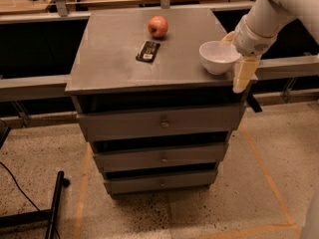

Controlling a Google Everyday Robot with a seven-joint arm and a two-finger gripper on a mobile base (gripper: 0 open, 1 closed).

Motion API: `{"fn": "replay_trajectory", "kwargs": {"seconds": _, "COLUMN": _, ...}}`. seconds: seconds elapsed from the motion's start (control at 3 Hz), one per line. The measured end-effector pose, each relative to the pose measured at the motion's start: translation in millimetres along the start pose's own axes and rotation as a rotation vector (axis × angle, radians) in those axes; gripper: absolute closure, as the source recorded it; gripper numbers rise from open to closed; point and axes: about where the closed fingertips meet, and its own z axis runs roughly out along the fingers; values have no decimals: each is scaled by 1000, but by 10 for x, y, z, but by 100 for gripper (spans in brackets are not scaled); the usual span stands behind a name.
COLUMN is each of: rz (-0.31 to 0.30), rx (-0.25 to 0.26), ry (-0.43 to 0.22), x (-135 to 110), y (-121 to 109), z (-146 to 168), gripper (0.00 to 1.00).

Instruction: Move white bowl near apple

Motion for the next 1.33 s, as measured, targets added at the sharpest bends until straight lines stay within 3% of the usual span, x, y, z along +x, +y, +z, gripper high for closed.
{"fn": "replay_trajectory", "kwargs": {"seconds": 0.67, "rz": -17, "rx": -35, "ry": 21, "x": 15, "y": -39, "z": 216, "gripper": 55}}
{"fn": "replay_trajectory", "kwargs": {"seconds": 1.33, "rz": -113, "rx": 44, "ry": 86, "x": -182, "y": -358, "z": 66, "gripper": 99}}
